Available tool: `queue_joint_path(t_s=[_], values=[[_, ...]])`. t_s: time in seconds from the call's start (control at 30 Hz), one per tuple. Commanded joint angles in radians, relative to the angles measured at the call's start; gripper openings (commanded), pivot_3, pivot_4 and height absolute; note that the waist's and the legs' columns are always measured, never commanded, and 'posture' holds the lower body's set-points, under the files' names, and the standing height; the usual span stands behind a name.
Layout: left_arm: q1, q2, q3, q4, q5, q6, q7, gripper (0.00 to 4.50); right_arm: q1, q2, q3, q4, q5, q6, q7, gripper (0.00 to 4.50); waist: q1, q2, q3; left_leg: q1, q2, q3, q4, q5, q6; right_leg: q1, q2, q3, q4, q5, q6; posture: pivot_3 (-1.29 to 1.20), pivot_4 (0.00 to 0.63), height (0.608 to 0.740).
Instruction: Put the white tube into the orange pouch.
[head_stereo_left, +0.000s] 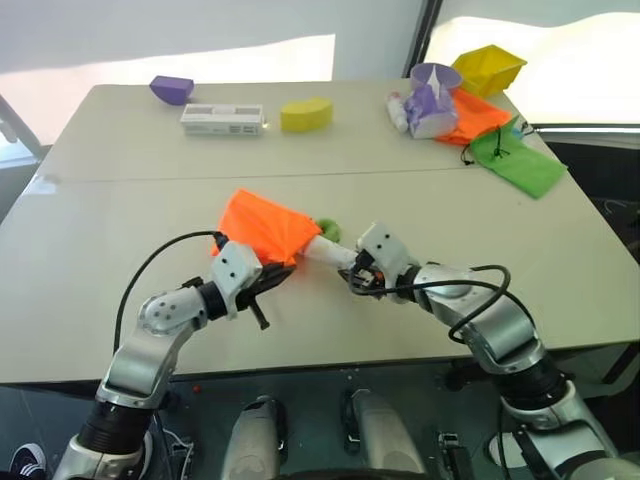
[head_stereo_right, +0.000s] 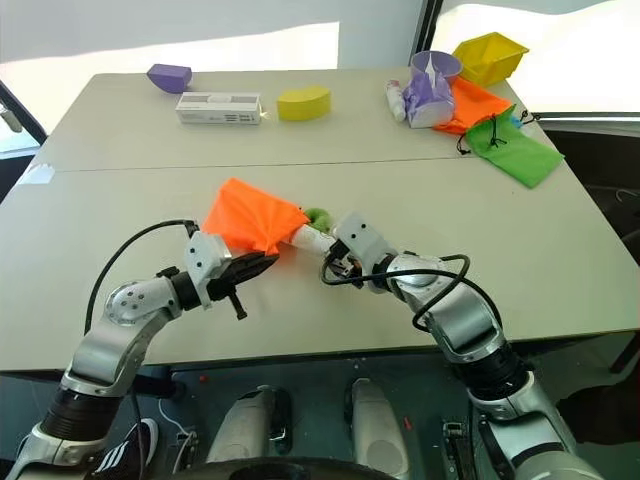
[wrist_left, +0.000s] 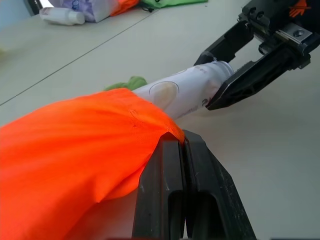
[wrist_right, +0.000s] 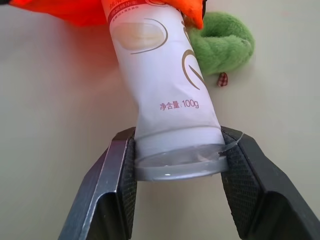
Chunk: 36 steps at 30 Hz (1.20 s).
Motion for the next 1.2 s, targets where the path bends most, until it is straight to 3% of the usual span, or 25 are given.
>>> queue_joint_path(t_s=[0.03,0.23,0.4,0.53,0.63,0.8,0.97,1.07,1.2], values=[[0.001,0.016,0.025,-0.035,-0.023,-0.037,-0.026,0.00,-0.024,0.023,0.026,-0.062,-0.001,-0.044,0.037,1.81,0.000,0.000,0.000,0.000,0.000,0.000,0.000,0.000,0.000,0.000,0.000,0.000,0.000,0.000,0.000,0.00,0.150,0.740],[0.014,0.031,0.035,-0.035,-0.023,-0.062,-0.038,0.00,-0.068,0.019,0.138,0.022,-0.159,-0.153,0.024,1.81,0.001,0.000,0.000,0.000,0.000,0.000,-0.001,0.000,0.000,0.000,0.000,0.000,-0.001,0.000,0.000,0.00,0.150,0.740],[0.016,0.049,0.062,-0.025,-0.036,-0.066,-0.049,0.00,-0.076,0.013,0.108,0.051,-0.179,-0.180,0.058,1.81,0.004,0.000,0.000,-0.001,0.000,0.001,-0.001,0.000,0.000,0.000,-0.001,0.000,-0.002,0.000,0.000,0.00,0.150,0.740],[0.020,0.046,0.060,-0.046,-0.060,-0.039,-0.054,0.00,-0.116,0.071,0.187,0.103,-0.245,-0.230,0.057,1.81,-0.002,0.000,0.000,-0.001,0.000,0.001,-0.001,0.000,0.000,0.000,-0.001,0.000,-0.002,0.000,0.000,0.00,0.150,0.740],[0.017,0.048,0.060,-0.042,-0.053,-0.042,-0.048,0.00,-0.126,0.144,0.161,0.129,-0.220,-0.209,0.060,1.81,-0.002,0.000,0.000,-0.001,0.001,0.000,-0.001,0.000,0.000,-0.001,0.001,0.000,-0.001,0.000,0.000,0.00,0.150,0.740],[0.032,0.049,0.065,-0.052,-0.053,-0.041,-0.045,0.00,-0.160,0.147,0.206,0.202,-0.303,-0.295,0.080,1.81,0.000,0.000,0.000,-0.001,0.000,0.001,-0.001,0.000,0.000,-0.001,0.000,0.000,0.000,0.000,0.000,0.00,0.150,0.740],[0.063,0.065,0.082,-0.061,-0.054,-0.048,-0.047,0.00,-0.141,0.072,0.143,0.199,-0.315,-0.383,0.125,1.81,0.003,0.000,0.000,-0.001,0.000,0.001,-0.001,0.000,0.000,-0.001,-0.001,0.000,-0.001,0.000,0.000,0.00,0.150,0.740],[0.080,0.071,0.092,-0.073,-0.063,-0.051,-0.049,0.00,-0.130,-0.026,0.155,0.214,-0.372,-0.565,0.167,1.81,0.003,0.000,0.000,-0.001,0.000,0.001,-0.001,0.000,0.000,0.000,-0.001,0.000,-0.003,0.000,0.000,0.00,0.150,0.740],[0.084,0.071,0.099,-0.075,-0.076,-0.057,-0.058,0.00,-0.130,-0.036,0.129,0.225,-0.344,-0.673,0.220,1.81,-0.001,0.000,0.000,-0.001,0.000,0.002,-0.001,0.000,0.000,0.000,0.000,0.000,-0.004,0.000,0.000,0.00,0.150,0.740]])
